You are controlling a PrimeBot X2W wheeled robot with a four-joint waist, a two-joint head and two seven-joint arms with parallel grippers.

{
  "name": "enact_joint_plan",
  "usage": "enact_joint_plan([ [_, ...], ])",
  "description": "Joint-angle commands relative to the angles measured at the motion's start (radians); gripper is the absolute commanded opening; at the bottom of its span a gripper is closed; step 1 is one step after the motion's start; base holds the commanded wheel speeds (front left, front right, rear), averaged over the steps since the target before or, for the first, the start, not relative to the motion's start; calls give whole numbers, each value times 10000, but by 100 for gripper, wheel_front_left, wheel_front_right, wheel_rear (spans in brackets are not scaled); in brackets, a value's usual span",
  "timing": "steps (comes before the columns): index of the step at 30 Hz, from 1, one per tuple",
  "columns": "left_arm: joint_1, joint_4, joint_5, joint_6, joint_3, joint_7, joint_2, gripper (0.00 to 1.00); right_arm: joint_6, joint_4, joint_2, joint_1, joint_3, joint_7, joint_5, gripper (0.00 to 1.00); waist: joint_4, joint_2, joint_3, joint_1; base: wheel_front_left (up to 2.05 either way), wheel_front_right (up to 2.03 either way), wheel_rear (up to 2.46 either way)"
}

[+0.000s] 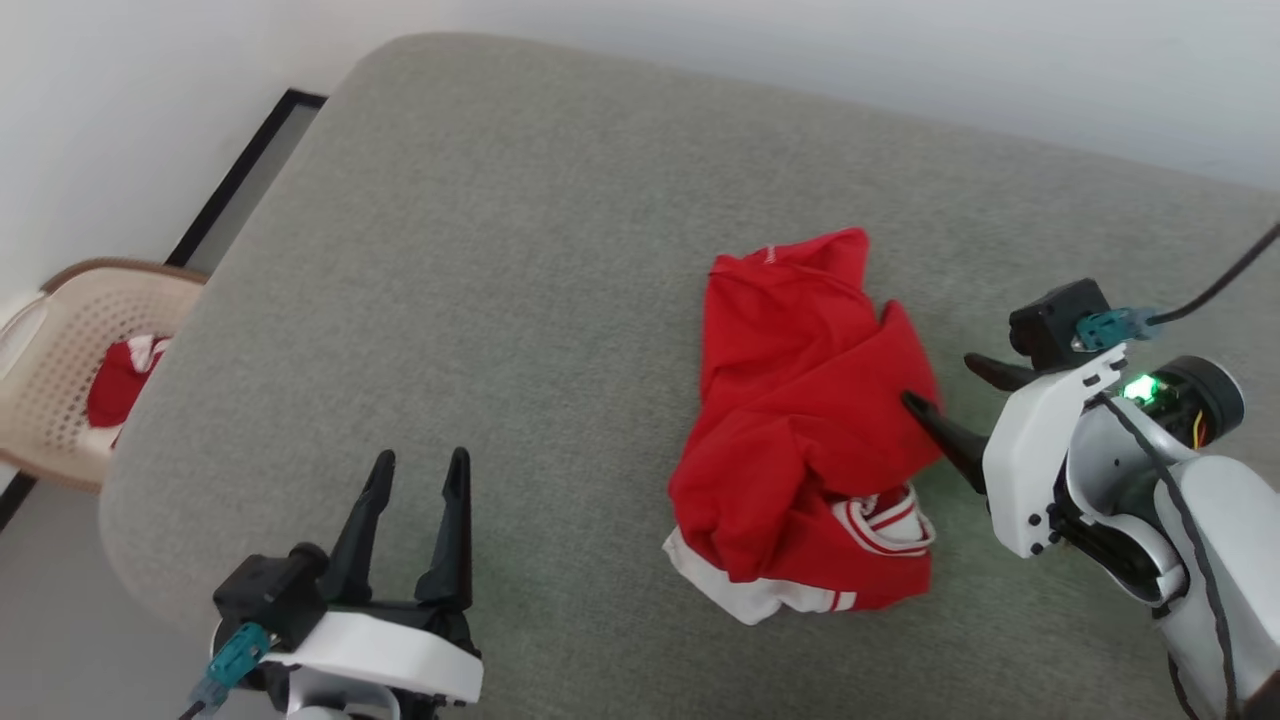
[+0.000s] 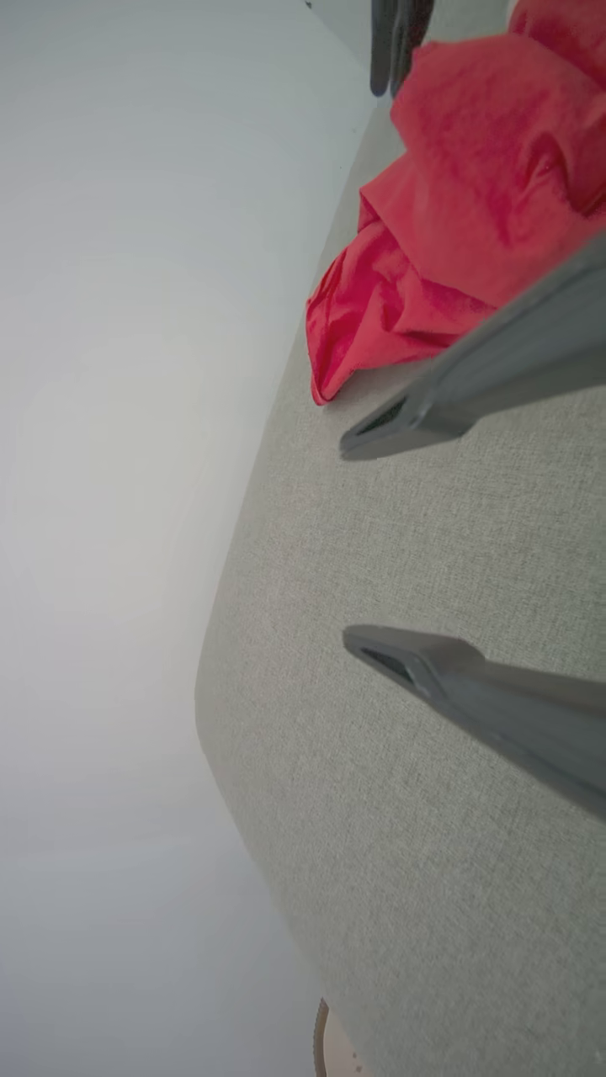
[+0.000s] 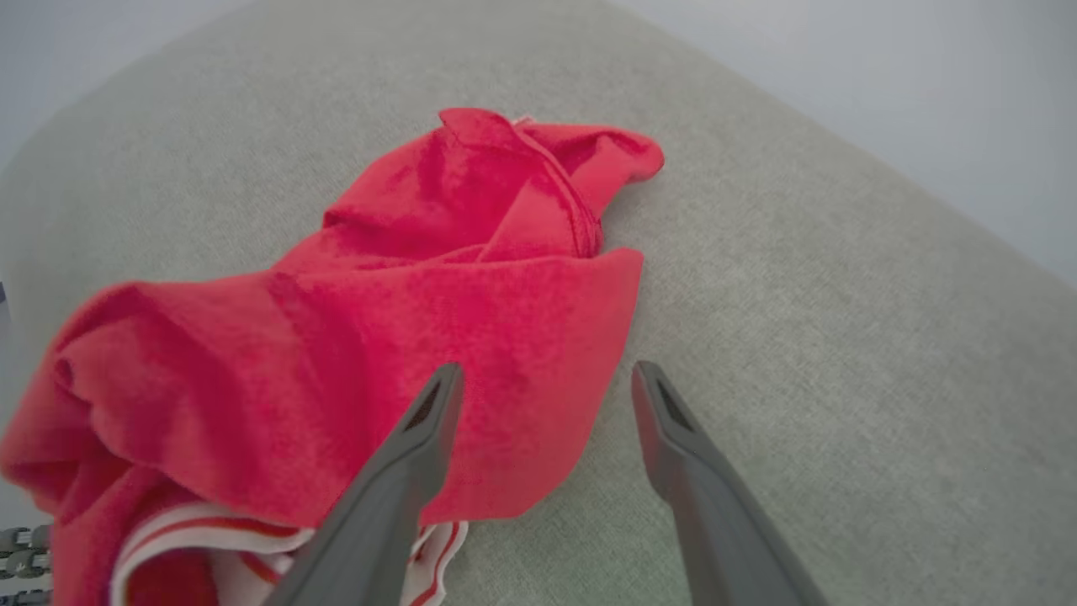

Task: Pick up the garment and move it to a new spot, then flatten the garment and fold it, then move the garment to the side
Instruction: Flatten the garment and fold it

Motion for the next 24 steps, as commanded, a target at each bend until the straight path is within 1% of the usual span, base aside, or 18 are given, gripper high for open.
enact_joint_plan([
  [1, -219, 38, -104, -30, -84, -48, 5, 100, 1, 263, 18, -194, 58, -4, -78, 100, 280, -1, 232, 0, 0, 0, 0],
  [6, -469, 108, -306, -30, -356, -49, -44, 100, -1, 1416, 74, -697, 348, -170, 87, 100, 741, -1, 593, 0, 0, 0, 0],
  [8, -565, 102, -367, -32, -458, -49, -83, 100, 1, 1872, 23, -984, 631, -222, 97, 100, 895, -1, 721, 0, 0, 0, 0],
  [9, -592, 104, -363, -31, -491, -49, -94, 100, -1, 2099, 36, -1118, 749, -244, 176, 46, 952, -1, 780, 0, 0, 0, 0],
  [10, -604, 113, -391, -31, -509, -49, -109, 100, -1, 2291, 56, -1269, 861, -309, 261, 25, 1000, -1, 832, 0, 0, 0, 0],
  [11, -635, 112, -427, -31, -535, -49, -125, 100, 1, 2519, 105, -1399, 913, -373, 410, 0, 1036, -1, 883, 0, 0, 0, 0],
  [15, -764, 146, -533, -32, -616, -49, -172, 100, -1, 3200, 3, -1910, 1323, -618, 642, 0, 1164, -1, 1016, 0, 0, 0, 0],
  [17, -769, 157, -575, -31, -616, -49, -184, 100, -1, 3283, -112, -2154, 1511, -755, 760, 0, 1204, -1, 1028, 0, 0, 0, 0],
  [22, -671, 163, -630, -32, -555, -49, -207, 100, -1, 2772, -567, -2817, 1868, -1023, 986, 0, 1277, -1, 988, 0, 0, 0, 0],
  [24, -648, 156, -646, -31, -553, -49, -209, 100, -1, 2629, -632, -2939, 1913, -1056, 1052, 0, 1296, -1, 979, 0, 0, 0, 0],
])
